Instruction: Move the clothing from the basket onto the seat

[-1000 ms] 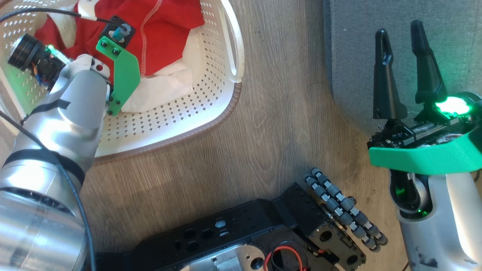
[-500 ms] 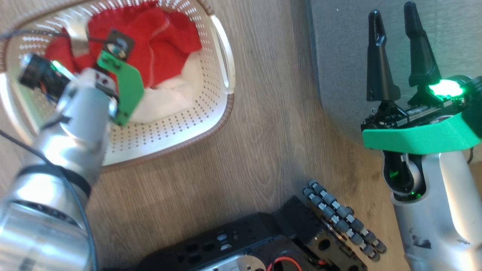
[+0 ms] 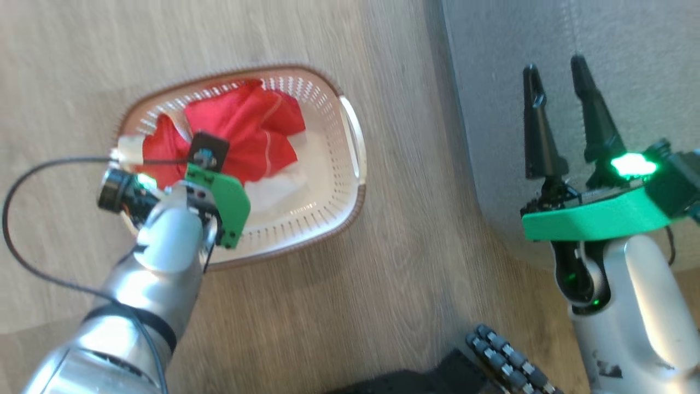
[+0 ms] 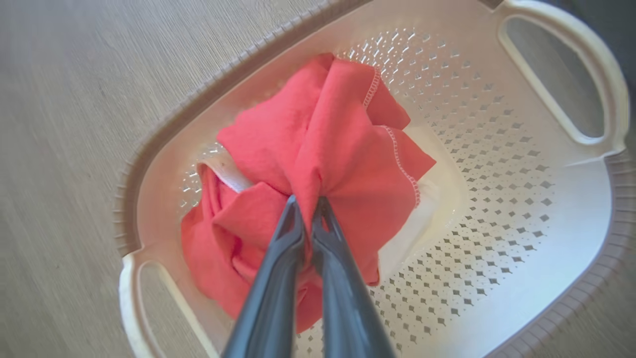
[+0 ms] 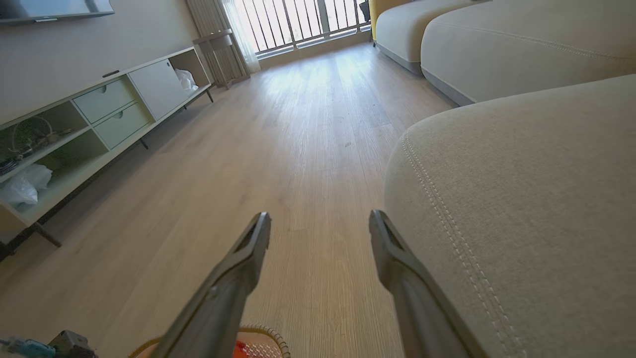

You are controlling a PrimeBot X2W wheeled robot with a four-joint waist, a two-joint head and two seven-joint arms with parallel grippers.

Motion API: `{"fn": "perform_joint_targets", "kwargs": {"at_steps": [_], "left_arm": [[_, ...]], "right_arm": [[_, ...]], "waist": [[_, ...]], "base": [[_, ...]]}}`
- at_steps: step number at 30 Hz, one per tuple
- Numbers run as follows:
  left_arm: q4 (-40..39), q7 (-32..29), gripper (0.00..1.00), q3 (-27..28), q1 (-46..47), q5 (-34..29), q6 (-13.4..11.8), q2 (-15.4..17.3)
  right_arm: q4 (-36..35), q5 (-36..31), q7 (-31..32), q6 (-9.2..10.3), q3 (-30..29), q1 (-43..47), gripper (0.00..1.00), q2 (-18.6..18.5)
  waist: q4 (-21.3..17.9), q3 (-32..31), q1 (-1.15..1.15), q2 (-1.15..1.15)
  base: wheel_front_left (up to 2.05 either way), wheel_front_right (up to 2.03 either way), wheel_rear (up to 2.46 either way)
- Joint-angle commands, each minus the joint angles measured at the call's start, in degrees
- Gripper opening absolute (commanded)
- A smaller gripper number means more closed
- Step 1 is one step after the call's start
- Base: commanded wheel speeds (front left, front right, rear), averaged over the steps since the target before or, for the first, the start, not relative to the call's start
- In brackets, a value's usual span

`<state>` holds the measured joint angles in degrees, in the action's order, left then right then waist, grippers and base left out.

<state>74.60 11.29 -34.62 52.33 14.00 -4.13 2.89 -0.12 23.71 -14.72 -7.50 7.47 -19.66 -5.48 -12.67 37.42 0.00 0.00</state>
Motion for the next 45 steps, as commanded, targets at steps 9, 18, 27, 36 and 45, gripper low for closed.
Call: {"fn": "perform_joint_targets", "kwargs": {"at_steps": [9, 18, 27, 36, 45], "left_arm": [[-5.4, 3.6, 0.0, 2.8, -6.3, 3.7, 1.2, 0.0], [-21.7, 3.7, 0.0, 7.0, -16.0, 3.8, 0.4, 0.1], [-35.1, 3.7, 0.0, 12.3, -25.1, 0.9, 1.2, 0.3], [-53.4, 3.7, 0.0, 16.9, -31.2, -3.0, 4.1, 0.1], [-69.4, 3.7, 0.0, 17.7, -36.4, -1.2, 6.3, 0.0]], "right_arm": [[1.3, -0.8, -0.3, 0.01, 0.5, 5.2, 1.0, -1.0], [3.3, -1.3, -0.3, 0.01, 0.1, 9.0, 1.0, -1.4], [4.9, -1.6, -0.3, 0.01, 0.6, 12.2, 1.0, -1.0], [5.6, -1.8, -0.3, 0.01, 0.0, 14.2, 1.0, -0.4], [6.3, -2.3, -0.3, 0.01, 0.3, 15.6, 1.0, 0.3]], "waist": [[4.2, -13.3, 0.0, 0.0], [6.7, -21.9, 0.0, 0.0], [8.3, -29.1, 0.0, 0.0], [10.4, -32.9, 0.0, 0.0], [11.9, -36.4, 0.0, 0.0]], "base": [[0.0, 0.0, 0.0], [0.0, 0.0, 0.0], [0.0, 0.0, 0.0], [0.0, 0.0, 0.0], [0.0, 0.0, 0.0]]}}
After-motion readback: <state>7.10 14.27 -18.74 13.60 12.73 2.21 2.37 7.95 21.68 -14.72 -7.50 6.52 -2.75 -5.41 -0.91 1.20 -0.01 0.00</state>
